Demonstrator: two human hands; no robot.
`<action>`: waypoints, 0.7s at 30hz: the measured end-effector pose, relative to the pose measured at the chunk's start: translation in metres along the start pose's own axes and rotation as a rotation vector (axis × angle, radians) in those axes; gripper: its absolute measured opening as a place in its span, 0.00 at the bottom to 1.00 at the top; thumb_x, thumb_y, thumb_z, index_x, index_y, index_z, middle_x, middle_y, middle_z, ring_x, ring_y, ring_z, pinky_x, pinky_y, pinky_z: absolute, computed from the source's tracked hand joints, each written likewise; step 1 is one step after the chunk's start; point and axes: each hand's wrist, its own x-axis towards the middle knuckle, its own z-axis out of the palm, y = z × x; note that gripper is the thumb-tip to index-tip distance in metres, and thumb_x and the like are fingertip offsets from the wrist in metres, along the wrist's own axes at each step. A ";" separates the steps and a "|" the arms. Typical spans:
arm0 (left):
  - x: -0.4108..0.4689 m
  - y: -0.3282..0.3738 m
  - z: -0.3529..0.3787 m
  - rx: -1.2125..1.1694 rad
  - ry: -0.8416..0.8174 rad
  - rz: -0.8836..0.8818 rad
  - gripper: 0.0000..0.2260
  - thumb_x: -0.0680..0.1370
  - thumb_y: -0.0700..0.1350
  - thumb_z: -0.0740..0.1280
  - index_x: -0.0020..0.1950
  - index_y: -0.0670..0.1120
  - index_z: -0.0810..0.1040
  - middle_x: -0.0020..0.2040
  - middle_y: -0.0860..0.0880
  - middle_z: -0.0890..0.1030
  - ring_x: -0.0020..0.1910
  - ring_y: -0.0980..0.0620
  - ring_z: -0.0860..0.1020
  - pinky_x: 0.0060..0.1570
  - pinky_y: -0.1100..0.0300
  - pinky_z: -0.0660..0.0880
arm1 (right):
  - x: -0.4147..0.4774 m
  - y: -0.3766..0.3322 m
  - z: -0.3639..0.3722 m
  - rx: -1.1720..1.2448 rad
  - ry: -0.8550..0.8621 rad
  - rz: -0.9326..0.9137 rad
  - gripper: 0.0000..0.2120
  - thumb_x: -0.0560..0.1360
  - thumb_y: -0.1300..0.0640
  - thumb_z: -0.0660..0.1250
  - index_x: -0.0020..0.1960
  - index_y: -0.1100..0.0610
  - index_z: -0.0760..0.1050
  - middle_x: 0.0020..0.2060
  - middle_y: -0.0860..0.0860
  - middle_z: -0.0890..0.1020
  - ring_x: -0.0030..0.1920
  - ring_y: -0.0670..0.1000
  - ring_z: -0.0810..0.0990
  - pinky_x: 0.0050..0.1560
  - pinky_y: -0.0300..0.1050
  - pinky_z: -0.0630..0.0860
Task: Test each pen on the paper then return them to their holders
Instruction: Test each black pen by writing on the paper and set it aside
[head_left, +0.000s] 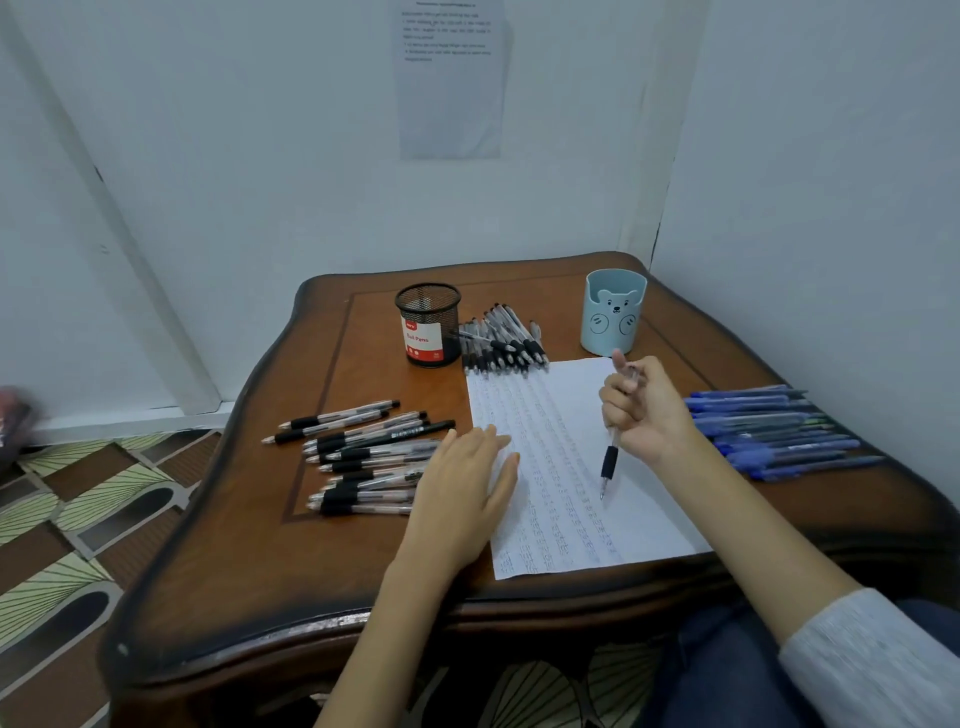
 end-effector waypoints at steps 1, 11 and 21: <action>0.002 0.004 0.004 -0.001 -0.014 0.010 0.17 0.83 0.51 0.55 0.68 0.47 0.72 0.69 0.50 0.73 0.70 0.55 0.66 0.71 0.64 0.47 | -0.002 -0.002 -0.003 0.024 -0.020 0.004 0.10 0.79 0.56 0.55 0.45 0.56 0.75 0.22 0.46 0.68 0.16 0.43 0.57 0.17 0.33 0.51; 0.004 0.021 0.027 0.054 -0.229 0.048 0.23 0.82 0.57 0.53 0.74 0.50 0.64 0.77 0.50 0.60 0.76 0.55 0.55 0.74 0.59 0.45 | -0.024 -0.013 -0.035 -0.285 -0.009 0.157 0.27 0.82 0.46 0.51 0.52 0.65 0.80 0.30 0.56 0.79 0.23 0.47 0.72 0.21 0.35 0.66; 0.003 0.019 0.029 -0.058 -0.292 -0.011 0.28 0.80 0.61 0.55 0.77 0.52 0.59 0.78 0.53 0.53 0.77 0.57 0.49 0.75 0.57 0.47 | -0.032 0.005 -0.039 -0.675 0.076 -0.146 0.18 0.75 0.45 0.68 0.36 0.56 0.68 0.20 0.49 0.70 0.18 0.44 0.63 0.17 0.34 0.58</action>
